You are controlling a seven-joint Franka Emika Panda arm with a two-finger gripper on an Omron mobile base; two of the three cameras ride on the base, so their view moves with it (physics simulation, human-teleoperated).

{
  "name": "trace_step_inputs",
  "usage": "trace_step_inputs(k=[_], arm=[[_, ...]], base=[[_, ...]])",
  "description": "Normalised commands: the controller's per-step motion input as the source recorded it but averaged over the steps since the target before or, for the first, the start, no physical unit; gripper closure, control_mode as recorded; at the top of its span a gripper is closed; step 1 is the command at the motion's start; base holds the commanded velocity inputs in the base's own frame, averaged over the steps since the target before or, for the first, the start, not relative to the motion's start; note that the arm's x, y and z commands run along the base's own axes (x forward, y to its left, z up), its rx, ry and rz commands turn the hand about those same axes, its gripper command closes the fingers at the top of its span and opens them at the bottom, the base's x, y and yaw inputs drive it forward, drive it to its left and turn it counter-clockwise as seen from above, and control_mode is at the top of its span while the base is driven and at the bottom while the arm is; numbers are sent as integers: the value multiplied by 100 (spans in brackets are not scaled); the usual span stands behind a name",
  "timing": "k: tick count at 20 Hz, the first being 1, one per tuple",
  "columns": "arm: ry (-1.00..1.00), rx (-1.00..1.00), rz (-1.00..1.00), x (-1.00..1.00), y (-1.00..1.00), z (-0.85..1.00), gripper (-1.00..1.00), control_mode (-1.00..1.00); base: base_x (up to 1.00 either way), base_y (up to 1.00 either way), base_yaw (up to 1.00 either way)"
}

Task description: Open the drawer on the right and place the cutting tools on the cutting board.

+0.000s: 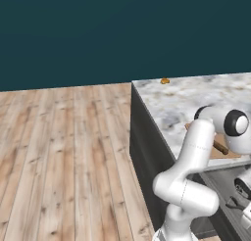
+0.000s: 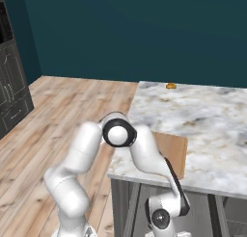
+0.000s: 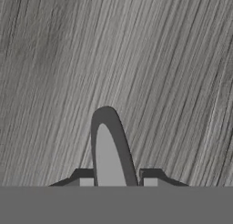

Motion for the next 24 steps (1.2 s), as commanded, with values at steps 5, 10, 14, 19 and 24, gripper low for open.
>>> trace_step_inputs(k=[5, 10, 14, 19, 24], arm=[[-10, 0, 0, 9, 0, 88, 100, -100], [-1, 0, -2, 28, 0, 100, 100, -100], [0, 0, -6, 5, 0, 100, 100, -100], [15, 0, -16, -38, -37, 100, 100, -100], [0, 0, -3, -3, -9, 100, 100, -100]], base=[[0, 0, 0], [0, 0, 0], [0, 0, 0], [0, 0, 0], [0, 0, 0]])
